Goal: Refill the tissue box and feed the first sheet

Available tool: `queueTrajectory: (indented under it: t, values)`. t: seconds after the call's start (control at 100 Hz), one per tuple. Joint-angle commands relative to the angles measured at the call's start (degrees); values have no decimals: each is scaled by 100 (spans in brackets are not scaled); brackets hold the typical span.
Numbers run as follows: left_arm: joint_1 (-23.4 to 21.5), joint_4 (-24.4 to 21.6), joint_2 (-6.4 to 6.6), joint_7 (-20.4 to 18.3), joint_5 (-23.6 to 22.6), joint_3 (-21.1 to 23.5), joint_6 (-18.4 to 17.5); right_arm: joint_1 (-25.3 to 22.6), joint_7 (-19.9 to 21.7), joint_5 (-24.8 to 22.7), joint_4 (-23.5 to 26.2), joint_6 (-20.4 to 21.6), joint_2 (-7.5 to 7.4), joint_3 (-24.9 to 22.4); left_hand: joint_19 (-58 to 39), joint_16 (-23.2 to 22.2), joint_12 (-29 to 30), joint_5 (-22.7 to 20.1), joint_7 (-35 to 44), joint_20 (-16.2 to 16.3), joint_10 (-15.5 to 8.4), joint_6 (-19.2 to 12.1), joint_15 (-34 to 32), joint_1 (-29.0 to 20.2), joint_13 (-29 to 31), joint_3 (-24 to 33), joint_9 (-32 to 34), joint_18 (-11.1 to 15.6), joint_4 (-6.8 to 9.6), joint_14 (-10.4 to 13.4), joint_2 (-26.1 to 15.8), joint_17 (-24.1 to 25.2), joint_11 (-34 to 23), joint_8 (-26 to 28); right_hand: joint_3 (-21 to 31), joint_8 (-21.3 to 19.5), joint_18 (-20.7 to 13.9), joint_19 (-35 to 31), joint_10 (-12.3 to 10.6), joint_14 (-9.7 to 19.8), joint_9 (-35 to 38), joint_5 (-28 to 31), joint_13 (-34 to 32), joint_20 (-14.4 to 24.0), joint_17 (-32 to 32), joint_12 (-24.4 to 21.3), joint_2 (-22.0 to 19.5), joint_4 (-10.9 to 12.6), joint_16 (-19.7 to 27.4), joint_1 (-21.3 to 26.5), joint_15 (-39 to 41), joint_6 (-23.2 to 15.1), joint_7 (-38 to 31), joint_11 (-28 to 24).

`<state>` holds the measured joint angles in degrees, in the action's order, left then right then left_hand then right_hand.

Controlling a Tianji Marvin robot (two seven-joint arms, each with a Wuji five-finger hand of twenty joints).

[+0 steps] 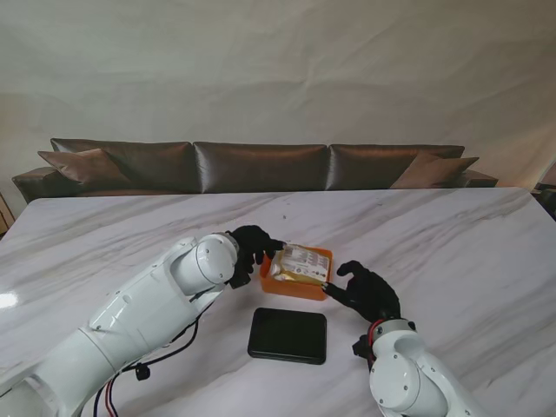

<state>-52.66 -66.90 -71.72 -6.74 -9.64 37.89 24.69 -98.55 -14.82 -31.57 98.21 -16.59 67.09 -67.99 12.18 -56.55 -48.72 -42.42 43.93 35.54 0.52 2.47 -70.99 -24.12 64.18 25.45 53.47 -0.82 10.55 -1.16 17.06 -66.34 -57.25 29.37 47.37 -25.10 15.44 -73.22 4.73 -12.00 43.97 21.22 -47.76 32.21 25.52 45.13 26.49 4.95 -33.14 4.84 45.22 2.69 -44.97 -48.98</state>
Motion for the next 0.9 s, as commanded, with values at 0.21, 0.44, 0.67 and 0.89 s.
queueTrajectory:
  t: [0.21, 0.44, 0.67, 0.89]
  values:
    - [-61, -86, 54, -190, -162, 38, 190, 1, 409, -225, 90, 39, -101, -36, -12922, -42, -56, -103, -144, -62, -8, -72, -323, -81, 265, 89, -13, 2551, 20, -813, -263, 217, 10, -232, -67, -82, -185, 115, -132, 202, -63, 450, 185, -5, -77, -278, 210, 45, 147, 151, -435, -369, 59, 203]
    - [-384, -513, 195, 30, -595, 347, -26, 61, 471, -194, 41, 51, -109, 29, -12576, -78, -54, -88, 140, -416, -81, -622, 1, -256, -334, 412, -271, 2128, -178, -979, 108, 293, 129, -274, -76, -100, -190, 158, -133, 210, -86, 642, 236, -18, -104, -313, 200, 46, 183, 180, -531, -396, 89, 222]
    - [-636, -681, 438, 184, -1405, 669, -1424, 75, 508, -167, -10, 50, -114, 55, -9843, 593, -302, 343, 549, -98, -441, -1387, 2212, -1120, -2412, 1989, -1153, -129, -490, -877, 1321, 3665, 1177, -296, -84, -129, -206, 189, -140, 224, -91, 681, 270, -22, -123, -328, 205, 48, 200, 198, -587, -383, 122, 220]
    - [-378, -178, 624, 629, -2743, 419, -2995, 96, 473, -128, -64, 53, -102, 84, -7597, 2049, 742, 282, 773, -470, -1494, -1998, 3819, -1832, -2908, 4053, -1550, -43, -89, 242, 1800, 5298, 1408, 399, -93, -167, -208, 208, -136, 224, -81, 700, 275, -23, -130, -325, 211, 48, 198, 213, -593, -376, 119, 192]
